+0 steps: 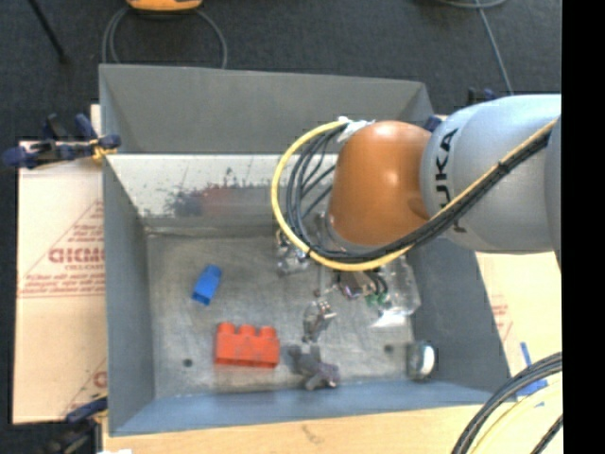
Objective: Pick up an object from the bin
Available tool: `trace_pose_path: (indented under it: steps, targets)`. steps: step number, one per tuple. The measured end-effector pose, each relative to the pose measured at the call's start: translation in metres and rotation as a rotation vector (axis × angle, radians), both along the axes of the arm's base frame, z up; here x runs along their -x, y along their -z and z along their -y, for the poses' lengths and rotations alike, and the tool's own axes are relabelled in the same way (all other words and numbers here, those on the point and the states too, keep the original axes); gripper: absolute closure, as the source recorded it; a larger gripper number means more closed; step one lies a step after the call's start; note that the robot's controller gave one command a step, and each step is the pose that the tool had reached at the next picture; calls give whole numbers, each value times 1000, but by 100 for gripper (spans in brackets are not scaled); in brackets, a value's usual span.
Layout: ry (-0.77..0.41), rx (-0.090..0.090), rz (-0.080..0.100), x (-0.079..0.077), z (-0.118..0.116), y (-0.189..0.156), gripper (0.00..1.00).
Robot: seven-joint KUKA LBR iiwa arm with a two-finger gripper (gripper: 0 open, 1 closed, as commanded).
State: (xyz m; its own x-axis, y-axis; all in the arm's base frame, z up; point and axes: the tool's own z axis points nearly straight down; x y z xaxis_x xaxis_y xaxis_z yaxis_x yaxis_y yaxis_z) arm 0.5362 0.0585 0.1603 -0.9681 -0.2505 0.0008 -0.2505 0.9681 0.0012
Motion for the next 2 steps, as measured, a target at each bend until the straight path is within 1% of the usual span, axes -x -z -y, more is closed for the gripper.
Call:
trace_pose_path:
  steps: [1, 2]
  targets:
    - [-87, -2, -1, 20, -67, 83, 0]
    - [-82, 0, 4, 18, -64, 80, 100]
